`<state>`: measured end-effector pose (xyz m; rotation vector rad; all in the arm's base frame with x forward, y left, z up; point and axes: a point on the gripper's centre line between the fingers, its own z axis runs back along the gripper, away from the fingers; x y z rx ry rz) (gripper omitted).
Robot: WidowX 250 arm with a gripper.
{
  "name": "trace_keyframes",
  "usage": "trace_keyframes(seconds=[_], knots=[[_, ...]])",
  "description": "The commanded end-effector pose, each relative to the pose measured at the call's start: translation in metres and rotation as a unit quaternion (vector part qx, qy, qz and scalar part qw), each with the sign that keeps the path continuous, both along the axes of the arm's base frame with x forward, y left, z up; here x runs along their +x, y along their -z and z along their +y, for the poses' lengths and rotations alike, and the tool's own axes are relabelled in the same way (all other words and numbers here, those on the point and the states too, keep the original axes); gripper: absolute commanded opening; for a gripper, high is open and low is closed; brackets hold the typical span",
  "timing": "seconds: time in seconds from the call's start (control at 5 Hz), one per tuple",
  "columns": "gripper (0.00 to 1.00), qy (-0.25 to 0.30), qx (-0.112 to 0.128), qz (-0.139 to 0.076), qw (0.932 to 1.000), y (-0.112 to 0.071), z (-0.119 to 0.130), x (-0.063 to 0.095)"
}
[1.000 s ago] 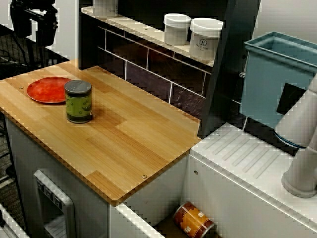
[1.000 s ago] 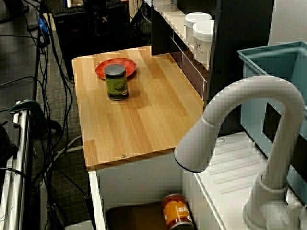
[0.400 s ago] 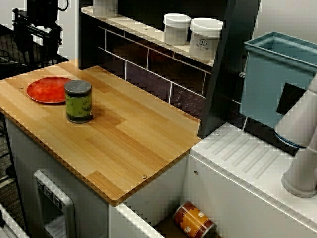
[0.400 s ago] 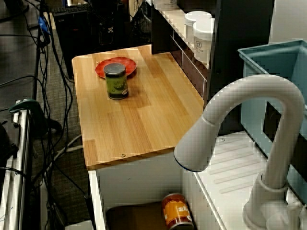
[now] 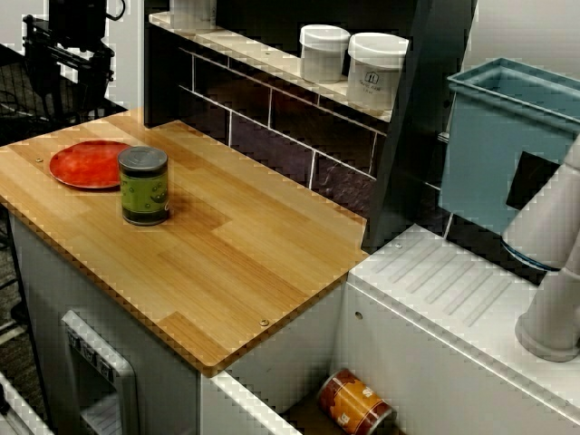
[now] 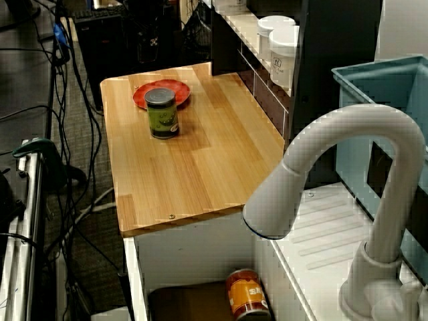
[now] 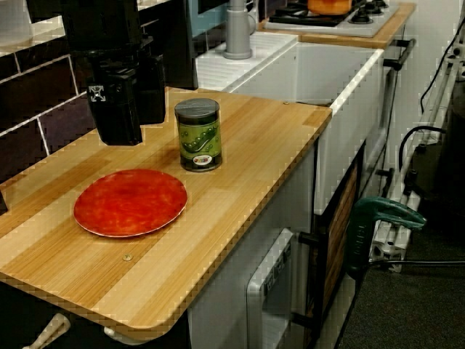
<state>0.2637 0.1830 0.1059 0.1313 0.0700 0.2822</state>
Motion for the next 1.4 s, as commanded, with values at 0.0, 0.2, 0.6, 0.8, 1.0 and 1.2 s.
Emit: trace_keyframes(seconds=[0.0, 0.2, 0.6, 0.8, 1.0, 1.2], knots=[[1.00, 0.006, 0.022, -0.022, 0.9995, -0.004, 0.006, 0.021], [1.00, 0.030, 0.012, -0.026, 0.9991, -0.004, 0.004, 0.021], [1.00, 0.077, 0.033, -0.036, 0.9959, -0.005, -0.017, 0.003], [1.00, 0.105, 0.016, -0.058, 0.9926, -0.012, -0.029, -0.016], [1.00, 0.132, 0.016, -0.070, 0.9887, -0.011, -0.036, -0.020], [1.00, 0.198, 0.029, -0.110, 0.9736, -0.009, -0.040, -0.019]])
